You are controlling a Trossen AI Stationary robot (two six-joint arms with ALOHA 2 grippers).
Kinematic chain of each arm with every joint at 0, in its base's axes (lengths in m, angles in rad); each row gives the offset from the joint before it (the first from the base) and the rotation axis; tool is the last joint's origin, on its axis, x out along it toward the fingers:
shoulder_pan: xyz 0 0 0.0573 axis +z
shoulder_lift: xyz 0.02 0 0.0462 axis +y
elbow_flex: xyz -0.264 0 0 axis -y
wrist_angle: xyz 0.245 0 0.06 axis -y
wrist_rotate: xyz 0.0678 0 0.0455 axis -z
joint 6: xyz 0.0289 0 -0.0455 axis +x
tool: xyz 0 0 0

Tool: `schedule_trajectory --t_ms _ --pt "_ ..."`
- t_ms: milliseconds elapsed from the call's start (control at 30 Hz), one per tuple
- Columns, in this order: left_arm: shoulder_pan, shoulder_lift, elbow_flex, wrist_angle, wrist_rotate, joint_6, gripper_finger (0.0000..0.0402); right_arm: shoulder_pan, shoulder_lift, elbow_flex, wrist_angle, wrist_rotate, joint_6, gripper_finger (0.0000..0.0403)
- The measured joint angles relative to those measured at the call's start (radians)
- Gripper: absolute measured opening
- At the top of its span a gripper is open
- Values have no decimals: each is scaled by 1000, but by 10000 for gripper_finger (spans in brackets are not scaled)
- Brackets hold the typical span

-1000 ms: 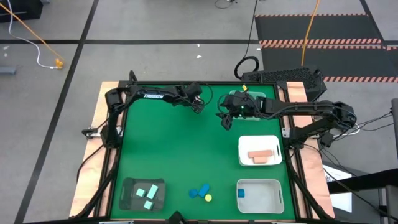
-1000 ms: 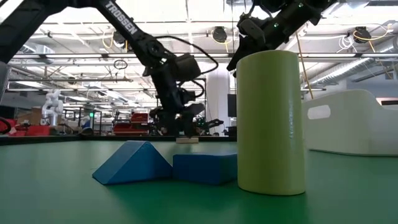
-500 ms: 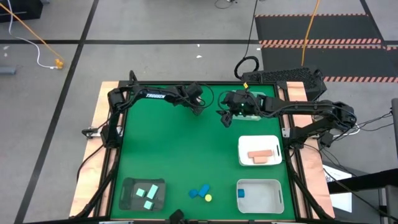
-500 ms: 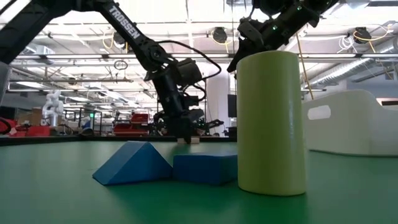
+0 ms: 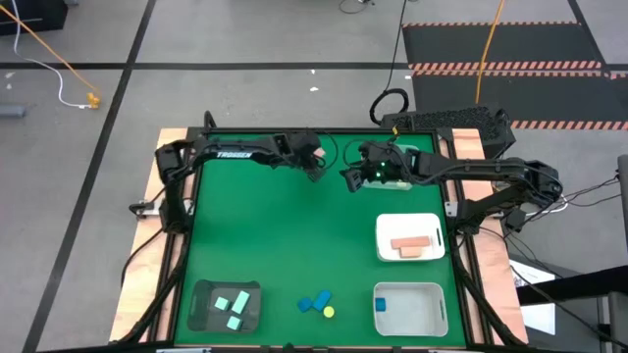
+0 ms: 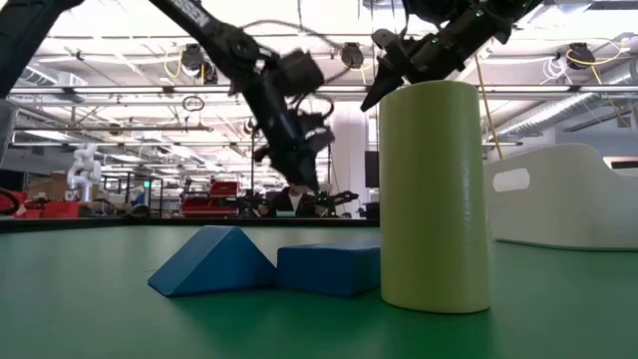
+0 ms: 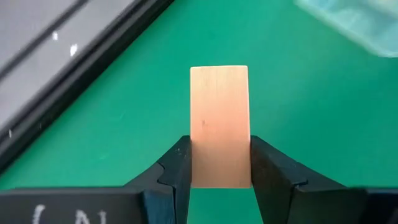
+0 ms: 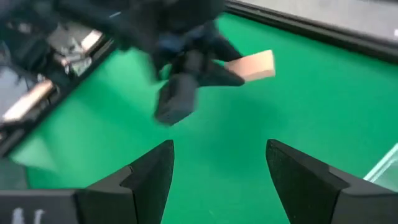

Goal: Sort & place blocks by color
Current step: Put the brown block into the white bin

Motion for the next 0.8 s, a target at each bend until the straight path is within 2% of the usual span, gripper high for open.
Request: schedule_trajectory --t_ms 167,433,567,800 --pt "-99 -71 0 1 -46 48 127 -12 0 0 -3 -31 115 247" --pt "-251 -154 0 6 -102 53 127 -12 0 0 -3 -68 166 247" --pt "-310 -165 0 48 -115 50 127 -12 0 0 7 -137 209 247" --pt "-377 -165 0 182 -201 29 127 -2 0 -1 111 -301 257 247"
